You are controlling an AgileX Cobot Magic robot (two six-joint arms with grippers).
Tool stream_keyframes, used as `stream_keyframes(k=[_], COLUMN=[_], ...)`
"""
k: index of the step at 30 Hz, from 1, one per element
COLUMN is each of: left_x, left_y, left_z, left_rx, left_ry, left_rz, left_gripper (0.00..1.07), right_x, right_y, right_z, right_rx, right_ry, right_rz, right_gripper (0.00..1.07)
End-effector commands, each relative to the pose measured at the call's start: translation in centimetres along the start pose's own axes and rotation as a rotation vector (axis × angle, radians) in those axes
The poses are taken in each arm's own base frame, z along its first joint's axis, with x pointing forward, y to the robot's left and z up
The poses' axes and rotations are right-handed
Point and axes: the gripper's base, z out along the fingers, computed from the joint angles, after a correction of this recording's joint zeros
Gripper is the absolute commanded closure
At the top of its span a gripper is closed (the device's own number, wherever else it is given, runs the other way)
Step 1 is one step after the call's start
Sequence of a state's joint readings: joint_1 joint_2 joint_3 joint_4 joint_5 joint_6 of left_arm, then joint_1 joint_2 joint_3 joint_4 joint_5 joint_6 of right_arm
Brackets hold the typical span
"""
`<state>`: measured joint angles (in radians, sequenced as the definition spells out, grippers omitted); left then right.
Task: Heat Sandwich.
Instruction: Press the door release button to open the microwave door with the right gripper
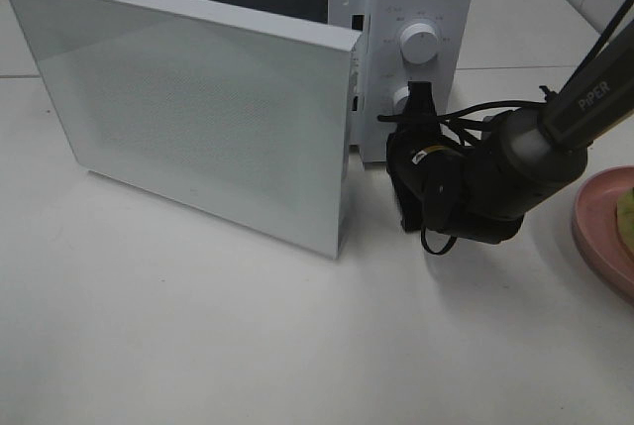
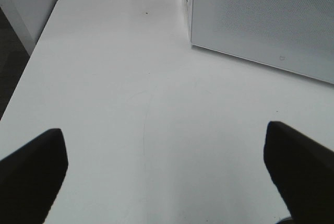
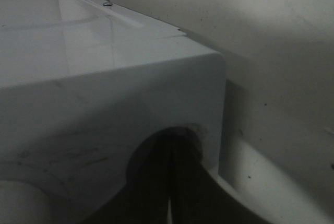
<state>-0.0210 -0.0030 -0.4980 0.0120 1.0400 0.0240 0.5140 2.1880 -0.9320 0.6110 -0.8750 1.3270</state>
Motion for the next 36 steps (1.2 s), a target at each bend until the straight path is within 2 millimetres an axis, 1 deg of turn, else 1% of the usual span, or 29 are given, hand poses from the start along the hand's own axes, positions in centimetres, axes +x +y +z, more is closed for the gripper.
stream_keyframes(k=[1, 9, 13, 18, 22, 25, 26, 28, 29, 33, 34, 36], left_x=[0.2, 0.2, 0.2, 0.2, 0.2, 0.2, 0.2, 0.2, 0.2, 0.2, 0.2, 0.2], left_y=[0.0, 0.0, 0.0, 0.0, 0.0, 0.0, 0.0, 0.0, 0.0, 0.0, 0.0, 0.0], left_z=[-0.3, -0.3, -0.3, -0.3, -0.3, -0.3, -0.3, -0.3, -0.3, -0.3, -0.3, -0.3], left_rx=[0.005, 0.005, 0.005, 0.005, 0.005, 0.005, 0.005, 0.005, 0.005, 0.005, 0.005, 0.005], left_ry=[-0.027, -0.027, -0.027, -0.027, -0.027, -0.027, -0.027, -0.027, -0.027, -0.027, -0.027, -0.027], left_rz=[-0.001, -0.001, -0.001, -0.001, -0.001, -0.001, -0.001, -0.001, -0.001, -0.001, -0.001, -0.001], left_gripper=[0.09, 0.09, 0.09, 0.09, 0.09, 0.09, 0.09, 0.09, 0.09, 0.09, 0.09, 0.09], right_x=[-1.5, -1.3, -1.2, -1.1, -1.1, -1.0, -1.0, -0.7, -0.6, -0.2, 0.1, 0.2], right_y=[6.2, 5.4, 5.4, 5.7, 5.4, 4.3, 4.3, 3.4, 2.6, 1.5, 0.8, 0.4], right_z=[1.2, 1.4, 1.4, 0.9, 0.3, -0.4, -0.4, -1.0, -1.5, -2.1, -2.6, -2.8], right_rx=[-0.379, -0.289, -0.28, -0.236, -0.188, -0.153, -0.153, -0.13, -0.103, -0.07, -0.047, -0.035], right_ry=[-0.076, -0.049, -0.044, -0.024, -0.005, 0.011, 0.011, 0.03, 0.037, 0.053, 0.067, 0.072], right_rz=[0.004, 0.032, 0.033, 0.036, 0.026, 0.026, 0.026, 0.029, 0.039, 0.046, 0.047, 0.046], right_gripper=[1.07, 1.07, 1.07, 1.07, 1.07, 1.07, 1.07, 1.07, 1.07, 1.07, 1.07, 1.07])
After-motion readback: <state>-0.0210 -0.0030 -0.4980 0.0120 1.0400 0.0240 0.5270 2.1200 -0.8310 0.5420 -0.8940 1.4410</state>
